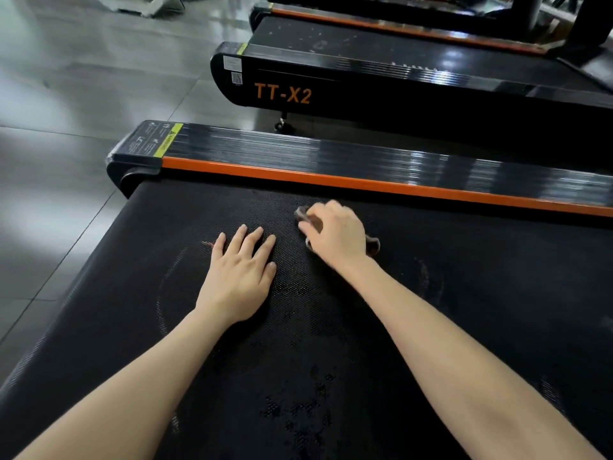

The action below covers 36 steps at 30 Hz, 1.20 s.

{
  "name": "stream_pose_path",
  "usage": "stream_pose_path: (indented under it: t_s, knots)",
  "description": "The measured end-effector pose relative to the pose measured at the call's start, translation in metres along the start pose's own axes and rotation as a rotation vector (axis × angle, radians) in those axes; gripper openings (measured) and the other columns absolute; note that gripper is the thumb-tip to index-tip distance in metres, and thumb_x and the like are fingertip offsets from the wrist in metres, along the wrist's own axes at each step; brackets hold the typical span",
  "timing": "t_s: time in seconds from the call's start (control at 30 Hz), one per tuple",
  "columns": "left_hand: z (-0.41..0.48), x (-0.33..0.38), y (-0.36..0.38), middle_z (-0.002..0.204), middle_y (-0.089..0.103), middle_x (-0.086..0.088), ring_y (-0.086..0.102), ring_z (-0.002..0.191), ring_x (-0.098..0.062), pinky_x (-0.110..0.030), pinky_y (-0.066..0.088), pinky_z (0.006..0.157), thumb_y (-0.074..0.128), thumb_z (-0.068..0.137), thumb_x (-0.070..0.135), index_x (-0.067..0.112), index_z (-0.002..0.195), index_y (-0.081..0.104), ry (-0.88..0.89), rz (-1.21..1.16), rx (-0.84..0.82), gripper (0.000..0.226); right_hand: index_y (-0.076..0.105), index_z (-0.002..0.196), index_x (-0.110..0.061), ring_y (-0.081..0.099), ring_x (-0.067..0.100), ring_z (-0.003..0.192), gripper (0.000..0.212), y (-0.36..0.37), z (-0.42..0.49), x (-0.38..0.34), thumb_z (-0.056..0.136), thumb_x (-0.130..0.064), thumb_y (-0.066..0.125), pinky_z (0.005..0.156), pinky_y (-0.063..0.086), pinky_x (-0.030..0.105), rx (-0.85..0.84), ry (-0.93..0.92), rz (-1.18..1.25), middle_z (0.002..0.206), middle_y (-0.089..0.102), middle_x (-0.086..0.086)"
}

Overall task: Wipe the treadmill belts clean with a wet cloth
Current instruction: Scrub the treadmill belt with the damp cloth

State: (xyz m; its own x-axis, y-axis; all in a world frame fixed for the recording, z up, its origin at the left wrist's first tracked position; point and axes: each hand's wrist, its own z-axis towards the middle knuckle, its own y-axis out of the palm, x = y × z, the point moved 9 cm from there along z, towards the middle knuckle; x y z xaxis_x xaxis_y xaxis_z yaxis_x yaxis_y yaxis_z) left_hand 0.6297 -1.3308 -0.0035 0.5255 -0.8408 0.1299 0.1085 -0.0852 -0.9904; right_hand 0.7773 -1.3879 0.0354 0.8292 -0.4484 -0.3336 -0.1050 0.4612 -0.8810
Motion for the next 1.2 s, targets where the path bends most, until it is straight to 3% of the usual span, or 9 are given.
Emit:
stream_pose_path:
  t_s: [0.2, 0.27, 0.37, 0.47, 0.6, 0.73, 0.93, 1.07, 1.2]
  knots:
    - [-0.001, 0.000, 0.000, 0.158, 0.014, -0.002, -0.001, 0.146, -0.022, -0.043, -0.005, 0.116, -0.009, 0.079, 0.052, 0.025, 0.151, 0.014, 0.013, -0.007, 0.003, 0.081, 0.069, 0.088, -0.019, 0.055, 0.018, 0.071, 0.038, -0.036, -0.103, -0.012, 0.083, -0.054, 0.055, 0.061, 0.046, 0.029, -0.057, -0.281, 0.082, 0.080, 0.059, -0.001]
    - [-0.001, 0.000, 0.000, 0.158, 0.014, -0.002, -0.001, 0.146, -0.022, -0.043, -0.005, 0.116, -0.002, 0.086, 0.051, 0.026, 0.151, 0.014, 0.004, -0.005, 0.005, 0.071, 0.067, 0.088, -0.019, 0.057, 0.023, 0.072, 0.036, -0.040, -0.074, 0.017, 0.084, -0.053, 0.055, 0.060, 0.046, 0.031, 0.025, -0.175, -0.032, 0.079, 0.057, 0.002]
    - [0.000, 0.000, 0.002, 0.158, 0.012, -0.001, -0.002, 0.146, -0.022, -0.043, -0.005, 0.117, 0.017, 0.100, 0.041, 0.027, 0.151, 0.011, -0.020, -0.002, -0.010, 0.054, 0.062, 0.102, -0.019, 0.057, 0.030, 0.088, 0.031, -0.030, -0.014, 0.055, 0.091, -0.047, 0.053, 0.069, 0.044, 0.034, 0.058, 0.154, -0.150, 0.095, 0.057, 0.008]
    - [0.000, 0.000, 0.000, 0.158, 0.013, -0.002, 0.000, 0.146, -0.022, -0.044, -0.003, 0.117, 0.022, 0.100, 0.038, 0.025, 0.151, 0.013, -0.018, -0.011, -0.006, 0.053, 0.060, 0.095, -0.017, 0.058, 0.029, 0.087, 0.024, -0.021, -0.008, 0.043, 0.093, -0.040, 0.053, 0.068, 0.043, 0.033, 0.056, 0.224, -0.117, 0.094, 0.058, 0.007]
    - [0.000, 0.000, -0.001, 0.158, 0.015, -0.002, 0.001, 0.146, -0.022, -0.044, -0.002, 0.117, 0.025, 0.100, 0.036, 0.023, 0.151, 0.017, -0.023, -0.026, -0.008, 0.053, 0.063, 0.077, -0.018, 0.056, 0.024, 0.070, 0.021, -0.035, -0.110, -0.026, 0.087, -0.036, 0.061, 0.060, 0.040, 0.031, 0.010, -0.065, 0.072, 0.077, 0.057, 0.002]
    - [-0.003, 0.000, -0.002, 0.157, 0.018, -0.003, 0.005, 0.146, -0.022, -0.044, -0.001, 0.117, 0.025, 0.100, 0.036, 0.022, 0.150, 0.022, -0.024, -0.039, 0.010, 0.052, 0.070, 0.085, -0.017, 0.058, 0.019, 0.073, 0.019, -0.072, -0.218, -0.034, 0.084, -0.034, 0.063, 0.064, 0.046, 0.032, -0.124, -0.271, 0.138, 0.083, 0.061, -0.001]
    - [-0.010, 0.005, -0.016, 0.153, 0.028, -0.008, 0.014, 0.144, -0.027, -0.048, 0.003, 0.117, 0.032, 0.100, 0.033, 0.018, 0.146, 0.032, -0.042, -0.038, 0.076, 0.049, 0.070, 0.092, -0.013, 0.062, 0.026, 0.082, 0.023, -0.135, -0.242, 0.111, 0.087, -0.034, 0.061, 0.068, 0.046, 0.031, 0.124, 0.222, -0.113, 0.086, 0.062, 0.001]
    - [-0.050, 0.026, -0.035, 0.151, 0.033, -0.011, 0.016, 0.143, -0.029, -0.052, 0.001, 0.116, 0.039, 0.098, 0.030, 0.017, 0.143, 0.038, -0.023, -0.085, 0.136, 0.047, 0.069, 0.093, -0.012, 0.060, 0.029, 0.084, 0.017, -0.130, -0.241, 0.108, 0.089, -0.028, 0.064, 0.068, 0.045, 0.034, 0.125, 0.226, -0.163, 0.088, 0.061, 0.005]
    - [-0.126, 0.056, -0.052, 0.149, 0.036, -0.007, 0.019, 0.143, -0.028, -0.052, 0.000, 0.115, 0.039, 0.098, 0.028, 0.021, 0.139, 0.046, 0.148, -0.110, 0.167, 0.042, 0.068, 0.093, -0.016, 0.060, 0.029, 0.086, 0.020, -0.137, -0.252, 0.096, 0.089, -0.035, 0.060, 0.068, 0.040, 0.031, 0.102, 0.301, -0.112, 0.091, 0.061, 0.004]
